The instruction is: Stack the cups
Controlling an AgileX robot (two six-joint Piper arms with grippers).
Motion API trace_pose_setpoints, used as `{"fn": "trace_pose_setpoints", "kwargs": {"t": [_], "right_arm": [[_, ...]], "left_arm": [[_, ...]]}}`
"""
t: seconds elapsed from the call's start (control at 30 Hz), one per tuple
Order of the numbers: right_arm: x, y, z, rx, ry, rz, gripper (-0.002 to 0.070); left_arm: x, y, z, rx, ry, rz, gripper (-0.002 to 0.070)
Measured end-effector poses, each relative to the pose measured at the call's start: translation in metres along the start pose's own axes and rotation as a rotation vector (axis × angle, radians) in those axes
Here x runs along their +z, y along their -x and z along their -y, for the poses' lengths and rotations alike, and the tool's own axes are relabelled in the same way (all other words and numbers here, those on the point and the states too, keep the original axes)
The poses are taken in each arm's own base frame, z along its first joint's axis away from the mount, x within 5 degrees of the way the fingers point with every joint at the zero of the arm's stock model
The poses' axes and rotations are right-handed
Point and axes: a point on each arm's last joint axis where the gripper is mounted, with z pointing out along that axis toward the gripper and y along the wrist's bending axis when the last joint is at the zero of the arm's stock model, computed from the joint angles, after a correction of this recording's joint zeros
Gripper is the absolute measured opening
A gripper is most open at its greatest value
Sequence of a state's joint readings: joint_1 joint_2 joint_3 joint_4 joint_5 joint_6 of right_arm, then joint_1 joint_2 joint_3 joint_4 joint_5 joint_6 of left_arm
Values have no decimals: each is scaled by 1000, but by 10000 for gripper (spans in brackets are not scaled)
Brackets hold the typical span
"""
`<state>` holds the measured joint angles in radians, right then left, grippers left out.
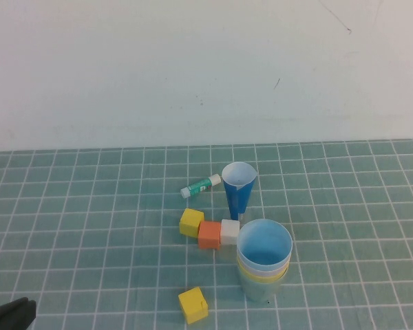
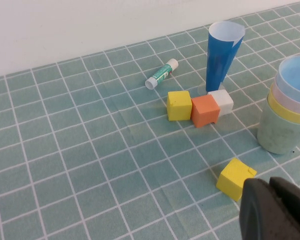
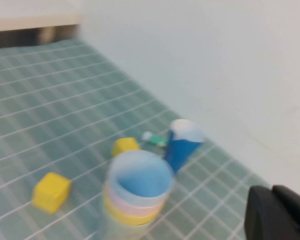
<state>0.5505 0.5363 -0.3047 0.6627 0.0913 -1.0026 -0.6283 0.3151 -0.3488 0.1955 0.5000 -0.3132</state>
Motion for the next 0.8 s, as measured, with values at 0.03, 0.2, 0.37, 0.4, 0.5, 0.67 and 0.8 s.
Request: {"fn": "trace_pose_setpoints", "kwargs": {"t": [0.03,0.2,0.37,0.4,0.5,0.67,0.8], "right_arm": [[-2,-5,1,11,-37,14,-1],[-19,-28,7,34,-217,49,-1],[-38,-55,9,32,-427,32,-1],[-40,-61,8,33,-466,24,-1],[-45,-81,4,52,-557,-12,-1],[-48,-102,-1,153,-608,-129,-1],[-48,-112,-4,199,-597,-228,-1]], "left_arm": [[0,0,0,0,0,0,-1],[0,0,0,0,0,0,-2],[0,0,0,0,0,0,-2],[0,0,0,0,0,0,-2],[0,0,0,0,0,0,-1],[0,0,0,0,0,0,-1],[0,0,0,0,0,0,-1]]}}
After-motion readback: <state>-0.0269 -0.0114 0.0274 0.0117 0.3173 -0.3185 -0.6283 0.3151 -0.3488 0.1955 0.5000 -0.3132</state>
